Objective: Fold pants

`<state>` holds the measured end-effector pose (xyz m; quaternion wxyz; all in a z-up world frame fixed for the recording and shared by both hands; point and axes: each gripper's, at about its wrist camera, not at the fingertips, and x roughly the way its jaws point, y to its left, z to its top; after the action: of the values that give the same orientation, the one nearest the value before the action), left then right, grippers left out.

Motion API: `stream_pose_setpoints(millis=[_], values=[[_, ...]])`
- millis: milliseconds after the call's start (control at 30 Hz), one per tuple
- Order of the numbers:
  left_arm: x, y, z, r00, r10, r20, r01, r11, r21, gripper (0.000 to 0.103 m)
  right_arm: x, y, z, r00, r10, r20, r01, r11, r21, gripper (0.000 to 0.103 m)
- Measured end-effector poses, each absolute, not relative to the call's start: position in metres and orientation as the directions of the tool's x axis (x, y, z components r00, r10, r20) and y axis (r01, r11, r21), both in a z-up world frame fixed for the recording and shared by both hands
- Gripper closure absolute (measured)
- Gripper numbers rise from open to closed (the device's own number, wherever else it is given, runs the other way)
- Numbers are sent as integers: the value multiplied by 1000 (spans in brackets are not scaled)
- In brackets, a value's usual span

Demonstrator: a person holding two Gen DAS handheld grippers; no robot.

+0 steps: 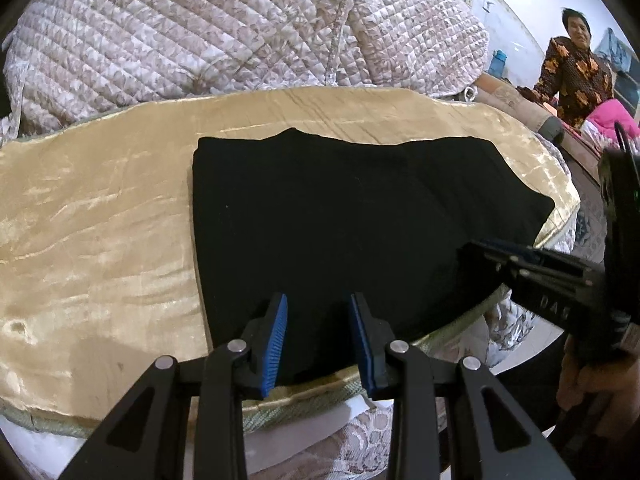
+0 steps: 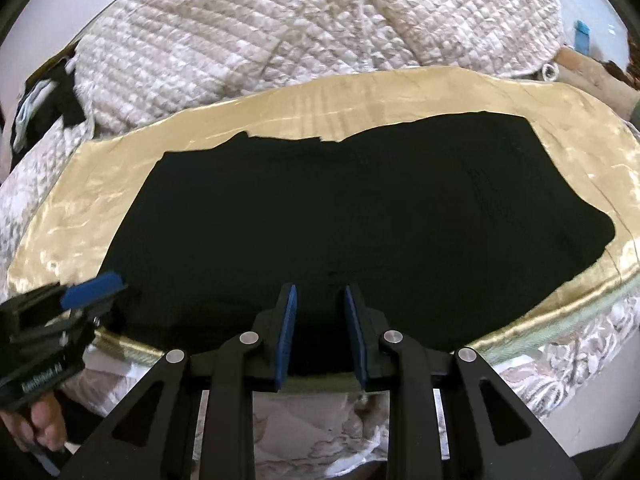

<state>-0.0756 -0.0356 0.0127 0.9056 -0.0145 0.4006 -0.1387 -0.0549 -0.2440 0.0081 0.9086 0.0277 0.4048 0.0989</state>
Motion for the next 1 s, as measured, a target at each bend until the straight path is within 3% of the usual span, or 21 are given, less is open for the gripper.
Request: stream_pose_setpoints(millis=[267, 600, 1000], values=[[-60, -32, 27, 662, -260, -703, 218, 964, -152, 69, -53, -222, 28, 666, 309, -679, -262, 949, 176, 78], [-52, -31, 29, 670, -244, -701, 208, 968, -139, 69, -40, -199, 13, 625, 325, -710, -338, 932, 130, 78], [-48, -45, 16, 625, -252, -739, 238, 963, -128, 69, -27, -243, 9, 654, 216, -725, -181, 975, 127, 78]])
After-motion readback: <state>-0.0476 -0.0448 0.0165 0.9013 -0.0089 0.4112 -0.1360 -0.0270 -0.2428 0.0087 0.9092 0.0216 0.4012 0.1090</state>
